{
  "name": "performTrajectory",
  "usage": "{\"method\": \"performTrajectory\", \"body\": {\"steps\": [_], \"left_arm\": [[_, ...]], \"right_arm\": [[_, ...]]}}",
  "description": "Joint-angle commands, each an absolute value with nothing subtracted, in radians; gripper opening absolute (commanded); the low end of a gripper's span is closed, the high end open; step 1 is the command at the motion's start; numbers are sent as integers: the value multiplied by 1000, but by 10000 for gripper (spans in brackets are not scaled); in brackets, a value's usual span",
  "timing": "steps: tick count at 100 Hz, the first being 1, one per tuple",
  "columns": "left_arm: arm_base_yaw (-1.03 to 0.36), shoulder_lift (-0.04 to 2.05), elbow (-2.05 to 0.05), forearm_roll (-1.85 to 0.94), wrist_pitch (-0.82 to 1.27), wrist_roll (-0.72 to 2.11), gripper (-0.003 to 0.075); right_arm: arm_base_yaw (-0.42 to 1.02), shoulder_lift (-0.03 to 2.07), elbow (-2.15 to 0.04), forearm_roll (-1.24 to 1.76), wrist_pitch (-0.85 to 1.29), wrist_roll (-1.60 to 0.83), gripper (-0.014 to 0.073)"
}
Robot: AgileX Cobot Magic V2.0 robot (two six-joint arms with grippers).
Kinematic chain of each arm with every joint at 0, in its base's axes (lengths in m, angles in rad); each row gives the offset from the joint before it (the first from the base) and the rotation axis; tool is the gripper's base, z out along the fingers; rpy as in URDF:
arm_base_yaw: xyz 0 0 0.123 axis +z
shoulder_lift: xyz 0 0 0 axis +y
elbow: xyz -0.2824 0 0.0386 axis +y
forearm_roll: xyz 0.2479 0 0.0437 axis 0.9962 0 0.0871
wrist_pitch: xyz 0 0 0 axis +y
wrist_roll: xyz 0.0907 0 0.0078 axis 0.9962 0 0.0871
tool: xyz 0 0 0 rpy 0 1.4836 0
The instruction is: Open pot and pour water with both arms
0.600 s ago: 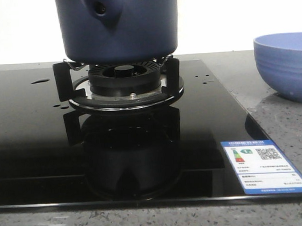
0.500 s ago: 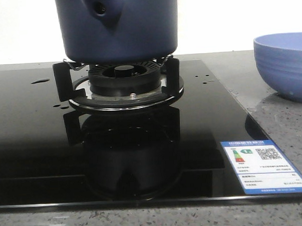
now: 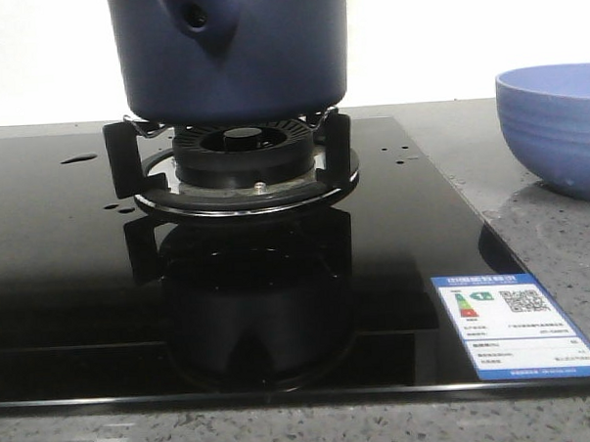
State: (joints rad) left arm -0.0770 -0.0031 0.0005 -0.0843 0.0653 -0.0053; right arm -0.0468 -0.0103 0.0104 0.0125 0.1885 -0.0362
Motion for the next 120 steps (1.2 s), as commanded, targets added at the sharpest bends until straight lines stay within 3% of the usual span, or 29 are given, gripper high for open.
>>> {"method": "performTrajectory", "body": {"steps": [1, 56, 78, 120], "left_arm": [[-78, -30, 34, -90, -12, -14, -19], [-78, -30, 34, -90, -17, -14, -19], [-78, -30, 34, -97, -17, -14, -19], [-78, -30, 33, -574, -35, -14, -19]], "right_arm": [[-55, -28, 37, 0, 110, -37, -57], [-55, -28, 37, 47, 76, -37, -57], [-55, -28, 37, 77, -37, -37, -57], [-55, -28, 37, 485, -38, -37, -57]]}}
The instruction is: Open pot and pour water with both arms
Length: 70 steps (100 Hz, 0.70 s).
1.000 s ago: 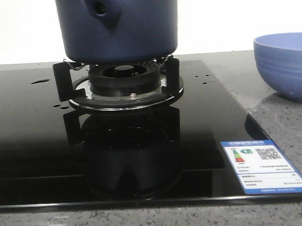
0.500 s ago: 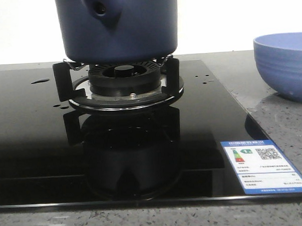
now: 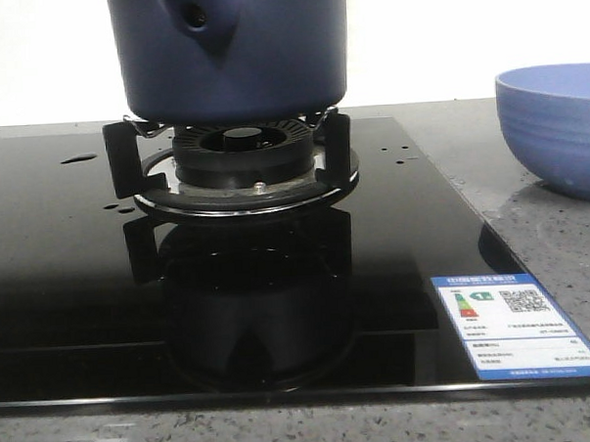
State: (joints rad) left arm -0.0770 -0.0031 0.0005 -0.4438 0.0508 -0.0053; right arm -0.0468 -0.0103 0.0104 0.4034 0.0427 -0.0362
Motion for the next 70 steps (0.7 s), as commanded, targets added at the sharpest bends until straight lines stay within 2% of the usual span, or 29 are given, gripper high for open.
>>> {"method": "performTrajectory", "body": {"steps": [1, 18, 36, 48, 70], "left_arm": [[-78, -30, 33, -582, -37, -14, -19], [-78, -30, -29, -607, -25, -12, -19], [-78, 39, -214, -476, 133, 0, -20], [-78, 167, -402, -408, 289, 89, -19], [-78, 385, -650, -509, 430, 294, -18]], "right_arm": [[-55, -28, 35, 485, -38, -37, -57], [-55, -28, -31, 486, 0, -37, -55], [-55, 27, -225, 430, 224, -41, -43], [-55, 151, -367, 355, 375, -57, -44], [-55, 429, -606, 334, 570, -152, -46]]}}
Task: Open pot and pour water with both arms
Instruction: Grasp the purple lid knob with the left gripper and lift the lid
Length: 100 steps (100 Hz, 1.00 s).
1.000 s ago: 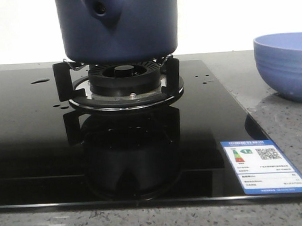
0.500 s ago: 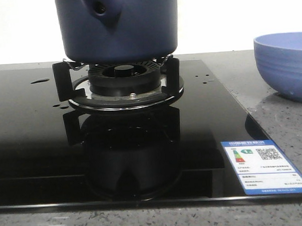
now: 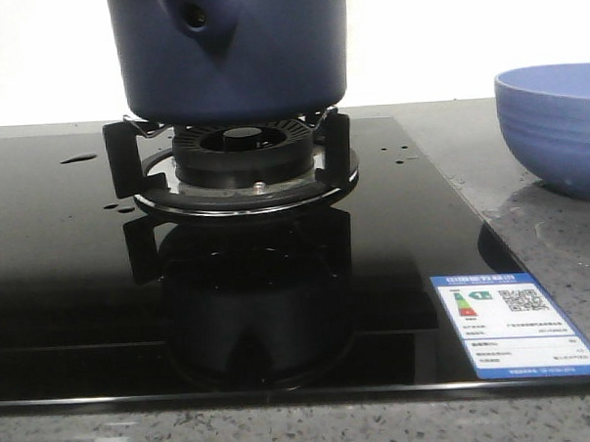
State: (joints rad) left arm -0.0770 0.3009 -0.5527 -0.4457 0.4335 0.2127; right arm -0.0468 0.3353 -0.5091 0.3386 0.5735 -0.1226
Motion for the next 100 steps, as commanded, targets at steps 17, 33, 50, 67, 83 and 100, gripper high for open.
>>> {"method": "performTrajectory", "body": {"steps": [17, 33, 50, 67, 83, 100], "left_arm": [[-78, 487, -718, -770, 475, 546, 27], [-78, 564, -729, -1128, 525, 843, 308], [-78, 659, -729, -1360, 633, 1043, 441], [-78, 777, -729, -1538, 749, 1266, 394], [-86, 898, -764, -1619, 822, 1395, 388], [-147, 1030, -849, -1623, 827, 1494, 391]], "right_arm": [[-9, 516, -675, 344, 568, -164, -44], [46, 547, -696, 373, 563, -190, 80], [62, 555, -696, 384, 560, -190, 406], [62, 555, -696, 386, 560, -190, 456], [62, 555, -696, 388, 560, -190, 456], [62, 555, -696, 388, 562, -190, 456]]}}
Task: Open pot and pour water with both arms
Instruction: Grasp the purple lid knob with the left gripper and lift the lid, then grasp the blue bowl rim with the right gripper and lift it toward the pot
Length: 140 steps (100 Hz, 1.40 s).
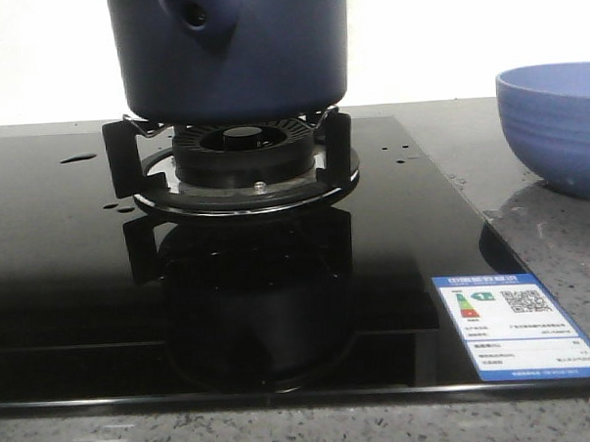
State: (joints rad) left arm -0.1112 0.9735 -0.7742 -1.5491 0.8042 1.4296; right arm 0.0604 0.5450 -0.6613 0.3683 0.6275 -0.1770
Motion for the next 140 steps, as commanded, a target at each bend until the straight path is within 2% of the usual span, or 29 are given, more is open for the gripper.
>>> {"method": "performTrajectory", "body": {"steps": [1, 18, 40, 57, 90, 102, 121, 140], "left_arm": [[-150, 1036, -855, -1623, 825, 1505, 391], [-209, 1174, -941, -1621, 746, 1576, 401], [-241, 1331, -1061, -1621, 721, 1576, 522], [-263, 1424, -1156, -1621, 779, 1576, 525], [-322, 1509, -1230, -1609, 741, 1597, 522], [-322, 1510, -1230, -1609, 741, 1597, 468], [-322, 1510, -1230, -1609, 753, 1597, 325], [-318, 1505, -1235, -1609, 782, 1597, 314]], "right_arm": [[62, 555, -696, 388, 562, -190, 456], [62, 555, -696, 388, 562, -190, 456], [62, 555, -696, 388, 562, -190, 456], [62, 555, -696, 388, 562, -190, 456], [62, 555, -696, 388, 562, -190, 456], [62, 555, -696, 388, 562, -190, 456], [62, 555, -696, 388, 563, -190, 456], [62, 559, -696, 388, 580, -194, 456]]}}
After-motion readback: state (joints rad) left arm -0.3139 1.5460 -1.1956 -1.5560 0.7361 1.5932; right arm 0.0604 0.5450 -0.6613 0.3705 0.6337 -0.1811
